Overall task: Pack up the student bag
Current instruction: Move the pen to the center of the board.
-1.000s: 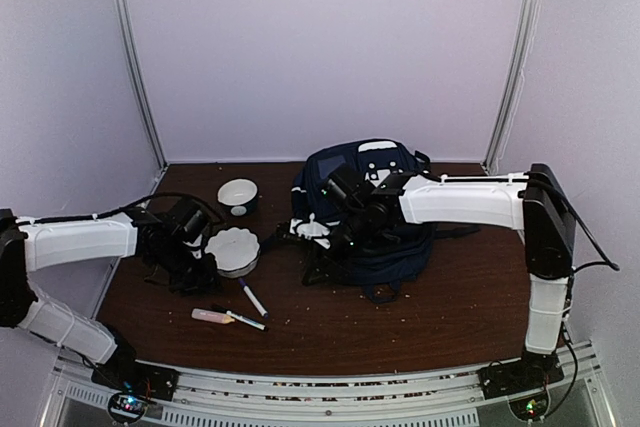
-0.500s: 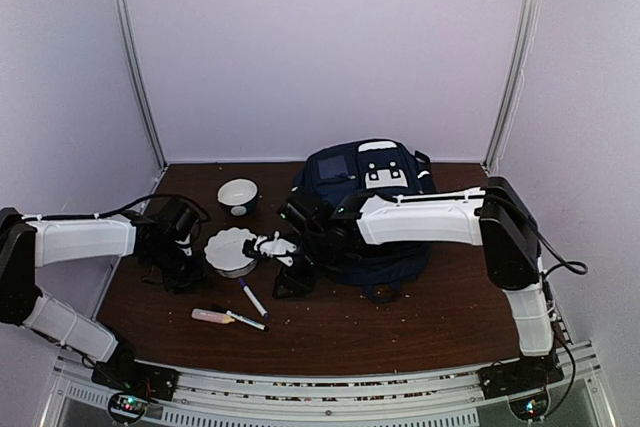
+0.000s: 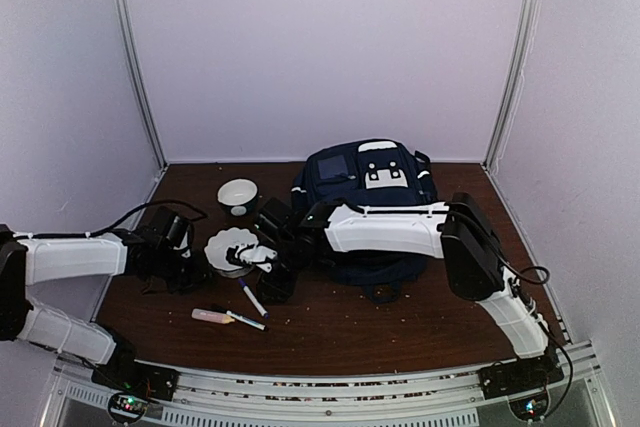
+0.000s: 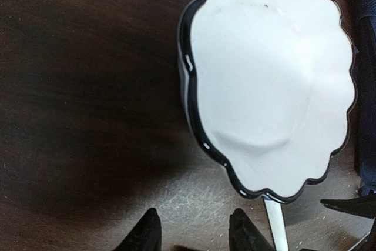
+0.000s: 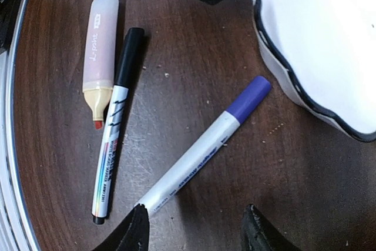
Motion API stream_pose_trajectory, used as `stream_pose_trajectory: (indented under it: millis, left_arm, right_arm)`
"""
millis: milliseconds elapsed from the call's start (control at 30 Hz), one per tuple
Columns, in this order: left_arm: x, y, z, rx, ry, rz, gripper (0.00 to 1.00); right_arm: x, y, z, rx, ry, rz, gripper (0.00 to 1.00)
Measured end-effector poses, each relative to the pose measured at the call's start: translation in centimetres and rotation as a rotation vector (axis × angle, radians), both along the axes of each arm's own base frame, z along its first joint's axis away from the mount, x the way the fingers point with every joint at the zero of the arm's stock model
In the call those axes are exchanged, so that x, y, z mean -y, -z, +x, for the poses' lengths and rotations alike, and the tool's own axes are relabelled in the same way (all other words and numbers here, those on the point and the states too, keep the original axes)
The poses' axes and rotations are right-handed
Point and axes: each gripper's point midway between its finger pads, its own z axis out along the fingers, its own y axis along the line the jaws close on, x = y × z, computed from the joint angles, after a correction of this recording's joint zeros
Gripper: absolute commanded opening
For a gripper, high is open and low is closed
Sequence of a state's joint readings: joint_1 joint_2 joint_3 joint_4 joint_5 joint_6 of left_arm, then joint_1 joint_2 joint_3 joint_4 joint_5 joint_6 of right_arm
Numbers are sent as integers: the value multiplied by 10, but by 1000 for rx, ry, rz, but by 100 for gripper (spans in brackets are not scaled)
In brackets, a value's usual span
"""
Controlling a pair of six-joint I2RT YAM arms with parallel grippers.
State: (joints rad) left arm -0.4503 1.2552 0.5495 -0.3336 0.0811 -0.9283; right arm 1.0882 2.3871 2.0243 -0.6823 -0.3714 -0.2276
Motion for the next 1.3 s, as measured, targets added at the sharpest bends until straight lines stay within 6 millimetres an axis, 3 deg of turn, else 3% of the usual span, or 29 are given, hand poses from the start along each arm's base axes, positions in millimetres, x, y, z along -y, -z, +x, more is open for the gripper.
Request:
stream_pose_trajectory:
  millis: [233,533,967,1167,1300]
  left_arm:
    - [-1,-1,2,41,-12,-13,42]
    - [0,-7,3,82,-23,-42,43]
    - [0,-6,5,82,-22,-42,43]
    - [1,-8,7,85,-22,-44,43]
    - [3,-12,10,97,-22,-49,43]
  right_arm:
    - [-19,3,-16,14,-31,-11,53]
    - [-21,19,-10,124,4,-85,48]
    - [-6,28,0,147,-12,-133,14]
    - [21,29,-4,101,-64,-165,10]
    - [62,31,-9,82,-88,-231,9]
